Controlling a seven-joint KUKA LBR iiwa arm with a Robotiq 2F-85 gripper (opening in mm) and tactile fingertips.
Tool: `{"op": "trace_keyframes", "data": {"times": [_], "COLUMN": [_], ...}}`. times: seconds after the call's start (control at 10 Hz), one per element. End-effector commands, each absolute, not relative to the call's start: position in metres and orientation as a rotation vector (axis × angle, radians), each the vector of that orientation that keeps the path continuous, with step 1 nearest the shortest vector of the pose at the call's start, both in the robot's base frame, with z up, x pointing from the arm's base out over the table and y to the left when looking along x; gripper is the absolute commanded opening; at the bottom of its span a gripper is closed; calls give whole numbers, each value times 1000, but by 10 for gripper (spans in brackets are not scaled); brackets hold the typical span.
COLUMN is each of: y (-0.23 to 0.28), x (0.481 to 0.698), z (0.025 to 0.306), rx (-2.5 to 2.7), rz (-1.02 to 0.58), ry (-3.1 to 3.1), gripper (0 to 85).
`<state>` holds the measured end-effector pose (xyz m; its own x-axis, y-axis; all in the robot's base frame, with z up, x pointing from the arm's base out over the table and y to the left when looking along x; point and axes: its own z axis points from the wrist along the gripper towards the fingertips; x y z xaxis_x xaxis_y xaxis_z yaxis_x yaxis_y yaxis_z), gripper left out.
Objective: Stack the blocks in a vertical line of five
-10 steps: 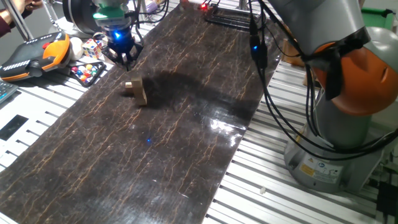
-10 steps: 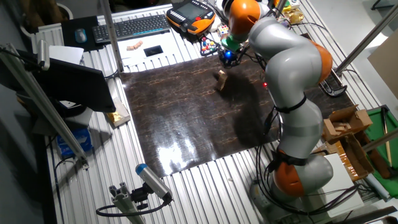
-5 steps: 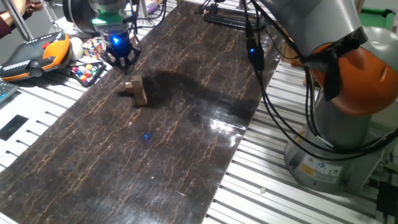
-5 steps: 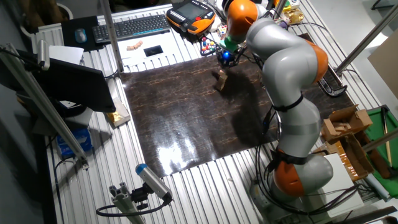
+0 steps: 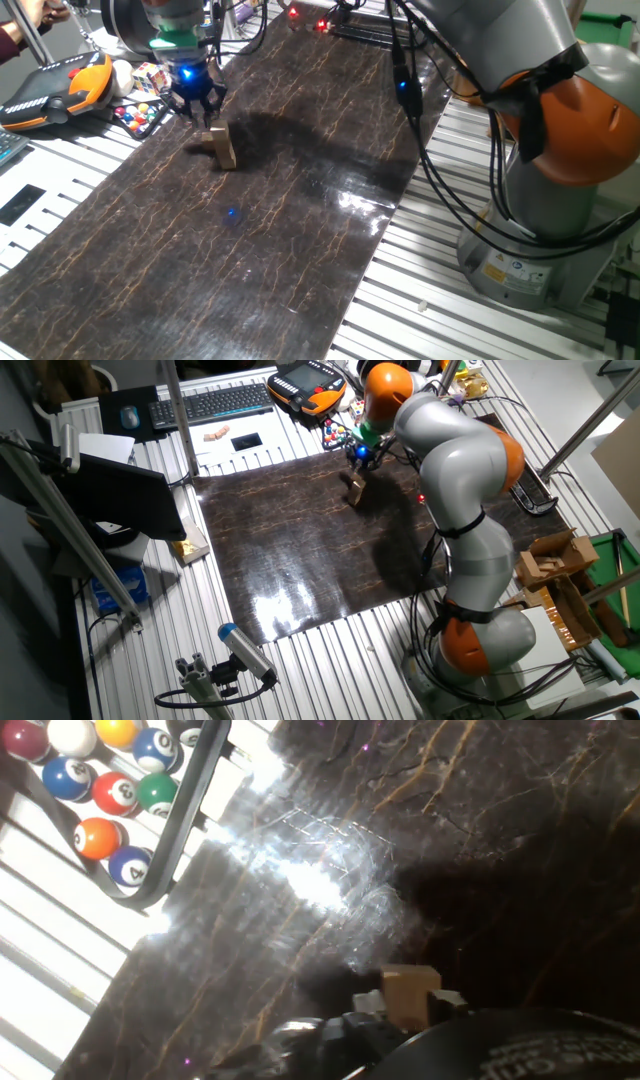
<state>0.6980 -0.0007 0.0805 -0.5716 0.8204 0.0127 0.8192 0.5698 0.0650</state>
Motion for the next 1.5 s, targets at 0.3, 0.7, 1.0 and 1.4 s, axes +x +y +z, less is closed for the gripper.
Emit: {"op": "trace_keyframes", "data": {"times": [0.3, 0.7, 1.0, 1.4], "y": [1, 0, -2, -3], "x": [700, 698, 697, 694], "z": [65, 58, 52, 45], "rx": [1466, 1489, 1495, 1506], "rz": [105, 92, 95, 89], "ry": [2740, 2729, 2725, 2721], "gripper": [533, 550, 550, 547]}}
